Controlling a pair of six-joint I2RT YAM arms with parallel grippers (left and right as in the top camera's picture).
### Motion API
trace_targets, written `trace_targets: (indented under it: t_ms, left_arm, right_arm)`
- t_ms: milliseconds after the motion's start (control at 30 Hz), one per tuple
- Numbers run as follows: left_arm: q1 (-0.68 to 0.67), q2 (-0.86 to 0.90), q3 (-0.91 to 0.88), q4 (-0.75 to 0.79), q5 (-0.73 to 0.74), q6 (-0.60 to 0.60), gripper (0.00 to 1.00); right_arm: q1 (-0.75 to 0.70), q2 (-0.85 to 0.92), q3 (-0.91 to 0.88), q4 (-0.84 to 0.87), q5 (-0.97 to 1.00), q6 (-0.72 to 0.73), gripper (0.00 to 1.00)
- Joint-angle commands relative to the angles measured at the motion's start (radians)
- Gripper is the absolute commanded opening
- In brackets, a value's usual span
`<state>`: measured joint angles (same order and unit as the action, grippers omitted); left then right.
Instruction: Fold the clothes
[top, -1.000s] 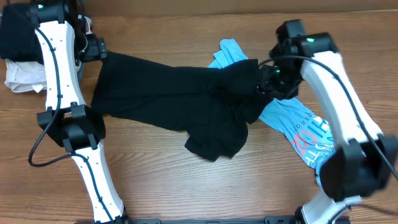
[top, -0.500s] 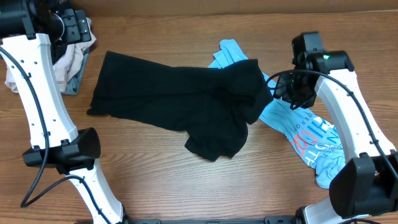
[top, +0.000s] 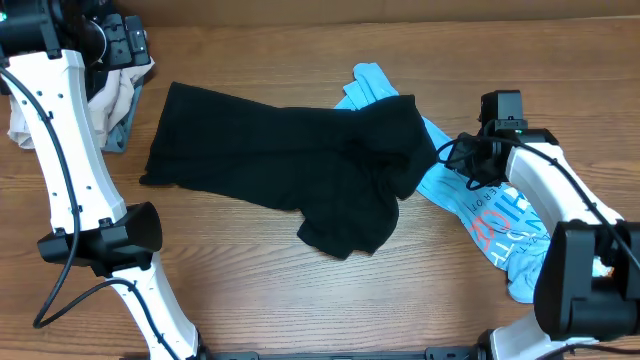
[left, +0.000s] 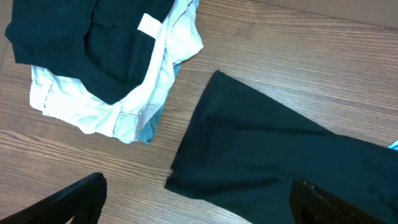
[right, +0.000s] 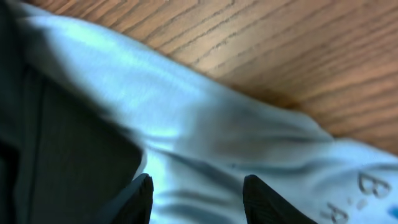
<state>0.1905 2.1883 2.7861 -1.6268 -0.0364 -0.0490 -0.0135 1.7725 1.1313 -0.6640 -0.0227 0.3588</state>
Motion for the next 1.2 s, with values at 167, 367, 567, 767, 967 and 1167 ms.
trace_targets:
  t_ms: [167, 367, 567, 767, 967, 1167]
  left_arm:
    - [0.005, 0.005, -0.003, 0.004, 0.011, 0.012, 0.96]
    - [0.005, 0.006, -0.003, 0.001, 0.012, 0.011, 0.95]
    - [0.005, 0.007, -0.003, 0.0, 0.011, 0.004, 0.95]
    - [0.005, 0.008, -0.003, 0.001, 0.011, 0.004, 0.95]
    - [0.005, 0.011, -0.003, 0.0, 0.011, 0.004, 0.95]
    - [0.005, 0.011, -0.003, 0.011, 0.0, 0.027, 1.0]
  right_arm:
    - [-0.01, 0.122, -0.01, 0.049, -0.023, -0.018, 0.5]
    - [-0.099, 0.182, -0.01, 0.085, -0.024, -0.01, 0.51]
    - [-0.288, 0.192, -0.007, 0.135, -0.028, -0.004, 0.52]
    - [-0.516, 0.192, 0.048, 0.17, -0.103, 0.009, 0.55]
    - [-0.676, 0.192, 0.132, 0.18, -0.217, 0.008, 0.56]
    - [-0.755, 0.192, 0.336, 0.008, -0.339, -0.037, 0.56]
